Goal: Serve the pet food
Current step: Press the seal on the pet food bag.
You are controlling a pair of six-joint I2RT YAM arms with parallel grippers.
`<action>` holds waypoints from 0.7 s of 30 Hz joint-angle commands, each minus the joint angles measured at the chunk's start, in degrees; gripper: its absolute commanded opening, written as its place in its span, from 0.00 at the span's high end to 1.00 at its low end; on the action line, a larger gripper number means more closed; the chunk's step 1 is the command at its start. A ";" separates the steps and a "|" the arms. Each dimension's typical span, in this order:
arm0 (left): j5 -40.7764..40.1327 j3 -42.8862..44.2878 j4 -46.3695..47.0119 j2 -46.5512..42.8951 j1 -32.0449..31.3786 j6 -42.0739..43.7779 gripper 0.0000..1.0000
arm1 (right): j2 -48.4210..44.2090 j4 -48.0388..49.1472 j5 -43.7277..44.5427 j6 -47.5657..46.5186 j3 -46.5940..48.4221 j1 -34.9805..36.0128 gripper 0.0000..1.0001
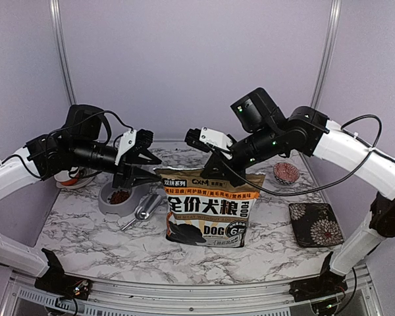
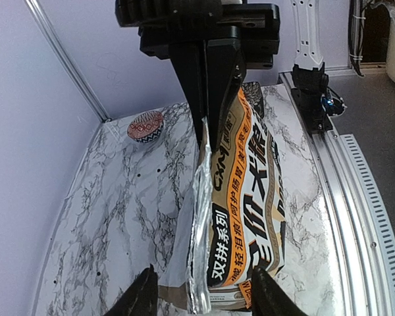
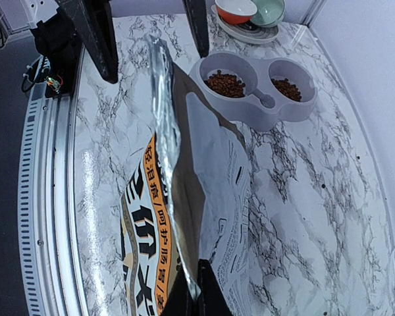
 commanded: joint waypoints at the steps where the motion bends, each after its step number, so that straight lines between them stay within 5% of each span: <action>1: 0.50 -1.08 1.54 0.18 0.29 0.99 0.57 | -2.74 3.21 0.54 -0.73 0.77 0.20 1.00; 16: -0.60 -3.10 6.41 1.41 -0.27 0.01 0.79 | -3.14 3.65 -2.56 -1.08 0.59 0.24 1.00; 19: 0.14 -2.95 6.81 1.82 -0.65 -0.28 0.97 | -3.13 3.73 -2.81 -1.10 0.59 0.26 1.00; 21: -0.02 -2.92 6.85 1.68 -0.76 -0.29 1.00 | -3.19 3.90 -2.92 -0.95 0.72 0.25 1.00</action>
